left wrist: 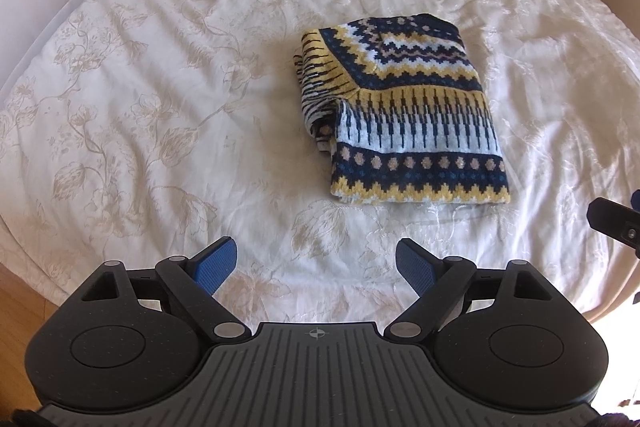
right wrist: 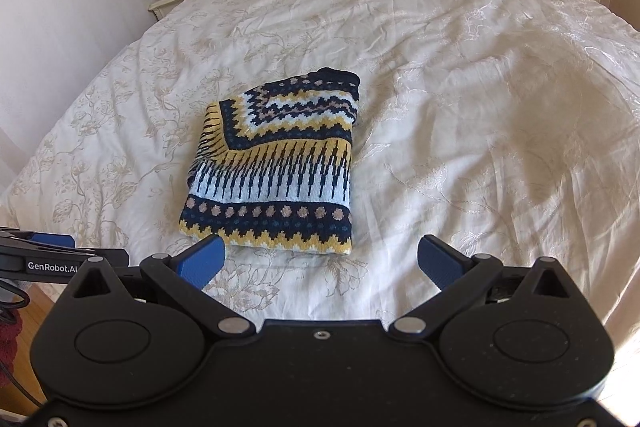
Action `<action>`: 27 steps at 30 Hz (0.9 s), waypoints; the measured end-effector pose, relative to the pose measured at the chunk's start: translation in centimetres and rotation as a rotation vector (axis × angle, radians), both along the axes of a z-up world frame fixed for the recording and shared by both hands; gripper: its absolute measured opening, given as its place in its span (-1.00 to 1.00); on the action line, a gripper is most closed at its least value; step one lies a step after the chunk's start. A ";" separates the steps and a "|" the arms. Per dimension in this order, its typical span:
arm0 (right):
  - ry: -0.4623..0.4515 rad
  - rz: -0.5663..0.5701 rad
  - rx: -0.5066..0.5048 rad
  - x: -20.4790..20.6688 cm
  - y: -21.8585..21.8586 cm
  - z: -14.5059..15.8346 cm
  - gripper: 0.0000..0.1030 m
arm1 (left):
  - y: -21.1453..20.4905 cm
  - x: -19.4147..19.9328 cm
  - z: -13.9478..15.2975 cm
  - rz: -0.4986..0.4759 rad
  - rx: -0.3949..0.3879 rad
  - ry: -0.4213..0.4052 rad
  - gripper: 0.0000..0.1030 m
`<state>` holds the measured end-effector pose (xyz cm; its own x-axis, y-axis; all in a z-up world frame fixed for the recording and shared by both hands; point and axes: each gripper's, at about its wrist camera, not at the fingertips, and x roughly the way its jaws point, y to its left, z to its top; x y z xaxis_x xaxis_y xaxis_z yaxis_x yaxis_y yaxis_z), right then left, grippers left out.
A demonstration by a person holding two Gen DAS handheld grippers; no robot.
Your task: Fold small clothes
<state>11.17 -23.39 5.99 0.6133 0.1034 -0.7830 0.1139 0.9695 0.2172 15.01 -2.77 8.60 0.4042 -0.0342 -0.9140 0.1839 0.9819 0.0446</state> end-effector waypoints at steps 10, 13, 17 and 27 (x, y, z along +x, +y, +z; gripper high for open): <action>0.002 -0.018 0.010 0.0 -0.2 -0.3 0.98 | -0.1 0.1 -0.4 -0.001 -0.006 0.025 0.69; 0.003 -0.017 0.011 0.0 -0.3 -0.3 0.98 | -0.1 0.1 -0.4 -0.001 -0.006 0.029 0.69; 0.003 -0.014 0.011 0.0 -0.3 -0.3 0.98 | -0.2 0.1 -0.4 -0.001 -0.006 0.030 0.69; 0.005 -0.017 0.011 0.3 -0.1 -0.4 0.98 | -0.3 0.1 -0.6 -0.009 -0.007 0.036 0.69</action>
<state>11.43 -23.46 5.63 0.6115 0.1019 -0.7847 0.1314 0.9648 0.2277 15.15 -3.11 8.00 0.3705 -0.0437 -0.9278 0.1941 0.9805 0.0313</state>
